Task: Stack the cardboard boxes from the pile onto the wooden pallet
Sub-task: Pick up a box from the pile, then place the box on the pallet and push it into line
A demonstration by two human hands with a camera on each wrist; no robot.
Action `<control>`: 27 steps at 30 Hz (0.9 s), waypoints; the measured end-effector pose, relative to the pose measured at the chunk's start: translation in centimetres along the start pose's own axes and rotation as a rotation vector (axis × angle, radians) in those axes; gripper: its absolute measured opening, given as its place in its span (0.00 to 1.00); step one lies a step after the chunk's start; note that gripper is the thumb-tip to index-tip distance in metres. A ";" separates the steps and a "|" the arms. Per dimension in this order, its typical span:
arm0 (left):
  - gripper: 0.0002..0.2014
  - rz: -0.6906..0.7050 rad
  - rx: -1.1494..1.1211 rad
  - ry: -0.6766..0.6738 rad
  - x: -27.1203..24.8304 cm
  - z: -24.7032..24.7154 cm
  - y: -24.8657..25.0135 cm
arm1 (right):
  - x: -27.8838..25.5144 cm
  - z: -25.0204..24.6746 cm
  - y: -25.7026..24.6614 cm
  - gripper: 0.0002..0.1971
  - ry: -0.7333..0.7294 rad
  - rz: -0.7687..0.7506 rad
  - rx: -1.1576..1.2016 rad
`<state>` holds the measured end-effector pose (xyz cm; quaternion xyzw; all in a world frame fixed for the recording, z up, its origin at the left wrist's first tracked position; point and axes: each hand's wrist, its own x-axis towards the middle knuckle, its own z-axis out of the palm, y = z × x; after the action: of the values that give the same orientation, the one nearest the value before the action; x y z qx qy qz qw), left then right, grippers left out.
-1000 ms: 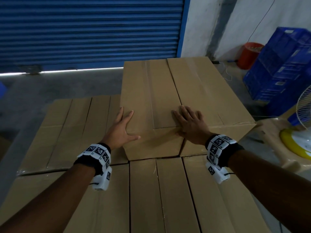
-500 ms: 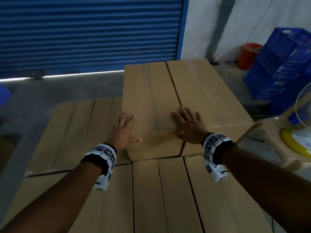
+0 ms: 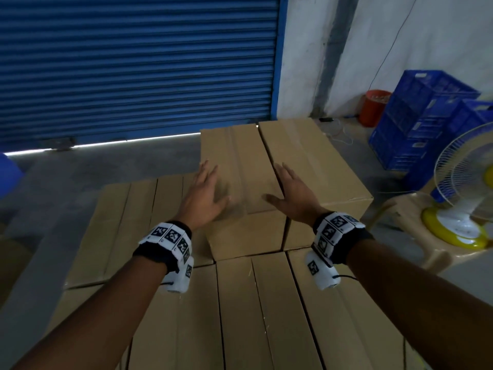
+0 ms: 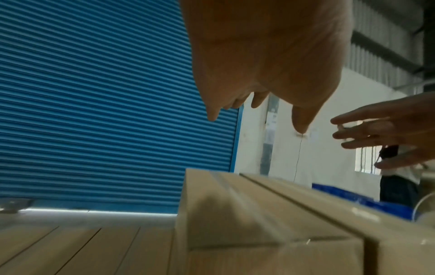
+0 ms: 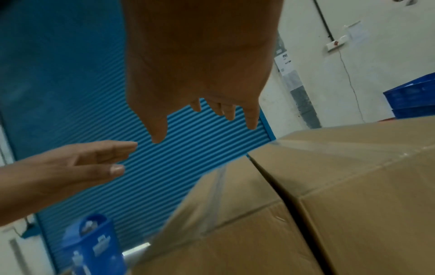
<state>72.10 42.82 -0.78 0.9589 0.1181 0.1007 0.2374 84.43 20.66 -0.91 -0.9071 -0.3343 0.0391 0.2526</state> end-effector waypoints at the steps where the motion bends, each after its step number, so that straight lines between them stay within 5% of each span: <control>1: 0.42 0.009 -0.029 0.044 -0.8 -1.1 0.9 | -1.1 -0.9 -1.4 0.46 0.038 -0.004 0.029; 11: 0.35 0.154 -0.243 0.372 -16.9 -10.8 8.6 | -18.6 -8.4 -12.8 0.40 0.384 -0.131 0.386; 27: 0.34 -0.018 -0.157 0.389 -53.1 -9.4 11.9 | -49.0 -3.8 -19.9 0.39 0.215 -0.255 0.420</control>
<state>21.31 22.04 5.83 0.8989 0.1619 0.2909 0.2848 35.78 1.22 7.21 -0.7844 -0.4017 -0.0214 0.4722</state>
